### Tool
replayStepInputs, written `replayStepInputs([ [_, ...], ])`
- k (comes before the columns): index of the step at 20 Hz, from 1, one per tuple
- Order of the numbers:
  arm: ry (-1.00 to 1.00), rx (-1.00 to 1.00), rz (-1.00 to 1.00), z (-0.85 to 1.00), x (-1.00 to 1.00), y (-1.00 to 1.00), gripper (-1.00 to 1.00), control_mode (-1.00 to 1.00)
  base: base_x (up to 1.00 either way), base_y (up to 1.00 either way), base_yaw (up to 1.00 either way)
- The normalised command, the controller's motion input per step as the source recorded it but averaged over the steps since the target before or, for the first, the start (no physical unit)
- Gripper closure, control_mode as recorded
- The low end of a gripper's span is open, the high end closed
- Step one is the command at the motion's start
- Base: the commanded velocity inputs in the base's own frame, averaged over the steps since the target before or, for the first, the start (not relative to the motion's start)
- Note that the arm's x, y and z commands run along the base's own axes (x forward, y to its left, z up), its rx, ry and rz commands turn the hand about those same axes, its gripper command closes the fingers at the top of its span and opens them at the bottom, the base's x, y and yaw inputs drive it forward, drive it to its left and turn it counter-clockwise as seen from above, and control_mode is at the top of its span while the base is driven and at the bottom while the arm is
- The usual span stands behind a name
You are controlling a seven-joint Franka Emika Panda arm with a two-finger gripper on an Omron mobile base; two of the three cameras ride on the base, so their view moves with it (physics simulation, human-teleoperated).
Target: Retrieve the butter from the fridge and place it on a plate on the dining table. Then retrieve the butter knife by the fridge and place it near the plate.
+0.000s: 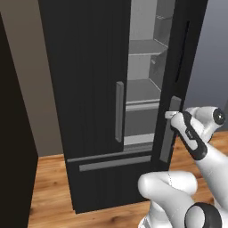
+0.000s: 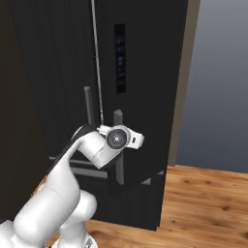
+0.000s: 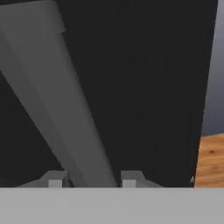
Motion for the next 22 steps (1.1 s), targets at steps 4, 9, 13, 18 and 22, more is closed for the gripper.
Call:
replayStepInputs([
  [4,0.00,0.04,0.00,0.02,-0.48,-0.53,-1.00,-1.00,0.00,0.00,0.00],
  [9,0.00,0.00,0.02,0.02,-0.07,-0.05,-1.00,-1.00,0.00,0.00,0.00],
  [13,0.01,0.00,-0.01,0.00,-0.06,-0.17,-1.00,-1.00,0.00,0.00,0.00],
  [18,0.08,-0.09,-0.10,0.12,-0.43,-0.37,-1.00,-1.00,0.00,0.00,0.00],
  [22,0.11,-0.23,-0.14,0.41,-0.72,-0.01,-1.00,-1.00,0.00,0.00,0.00],
])
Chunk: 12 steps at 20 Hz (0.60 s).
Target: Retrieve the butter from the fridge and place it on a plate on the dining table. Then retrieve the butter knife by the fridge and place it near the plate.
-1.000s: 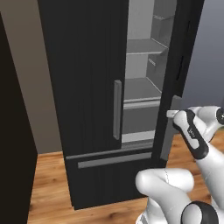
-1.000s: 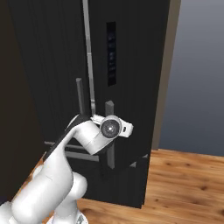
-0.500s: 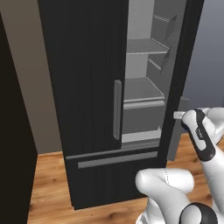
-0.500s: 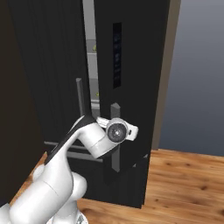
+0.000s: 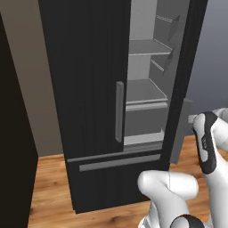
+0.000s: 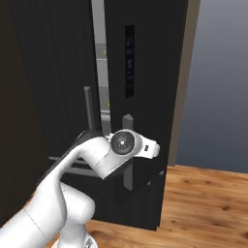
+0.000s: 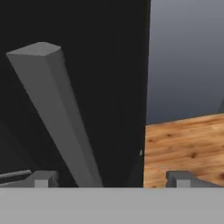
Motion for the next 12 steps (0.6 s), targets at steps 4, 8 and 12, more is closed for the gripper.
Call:
replayStepInputs([
  [4,0.21,-0.36,-0.14,0.27,-0.79,0.00,-1.00,-1.00,0.00,0.00,0.00],
  [8,0.25,-0.49,-0.13,0.40,-0.57,0.28,-1.00,-1.00,0.00,0.00,0.00],
  [12,0.32,-0.61,-0.12,0.22,-0.29,0.52,-1.00,-1.00,0.00,0.00,0.00],
])
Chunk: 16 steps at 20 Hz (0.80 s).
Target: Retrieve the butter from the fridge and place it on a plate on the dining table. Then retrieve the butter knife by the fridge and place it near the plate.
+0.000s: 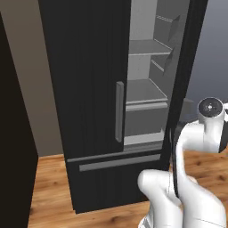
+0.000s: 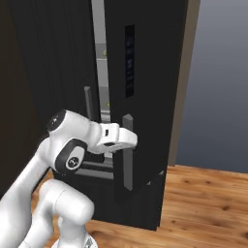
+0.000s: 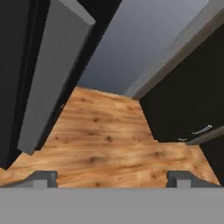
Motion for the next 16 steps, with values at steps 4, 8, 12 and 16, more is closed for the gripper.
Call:
replayStepInputs([
  [4,0.36,-0.71,-0.08,0.01,-0.01,0.96,-1.00,-1.00,0.00,0.00,0.00],
  [8,0.38,-0.63,-0.04,0.00,0.25,0.95,-1.00,-1.00,0.00,0.00,0.00],
  [12,0.36,-0.35,-0.07,-0.16,0.87,0.82,-1.00,-1.00,0.00,0.00,0.00],
  [16,0.17,-0.14,-0.07,-0.04,0.94,0.61,-1.00,-1.00,0.00,0.00,0.00],
])
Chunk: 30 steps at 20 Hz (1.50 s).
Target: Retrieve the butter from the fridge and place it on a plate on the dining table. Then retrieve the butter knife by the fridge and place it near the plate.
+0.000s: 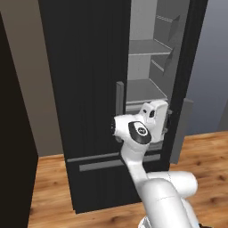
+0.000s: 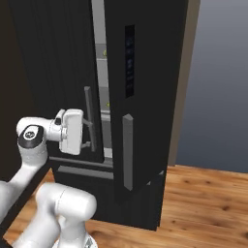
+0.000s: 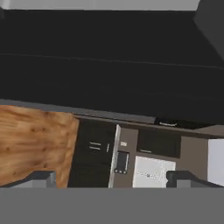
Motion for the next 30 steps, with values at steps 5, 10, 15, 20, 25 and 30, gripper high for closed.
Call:
replayStepInputs([
  [5,0.16,-0.11,-0.01,-0.01,0.69,0.19,-1.00,-1.00,0.00,0.00,0.00],
  [10,0.19,0.00,-0.08,-0.03,0.32,-0.43,-1.00,-1.00,0.00,0.00,0.00],
  [15,0.10,0.02,0.00,0.00,0.31,-0.29,-1.00,-1.00,0.00,0.00,0.00],
  [20,0.04,0.00,0.00,0.00,0.09,-0.24,-1.00,-1.00,0.00,0.00,0.00],
  [25,0.07,0.00,-0.01,-0.03,0.00,-0.55,-1.00,-1.00,0.00,0.00,0.00],
  [30,0.05,0.00,-0.05,-0.03,-0.05,-0.88,-1.00,-1.00,0.00,0.00,0.00],
])
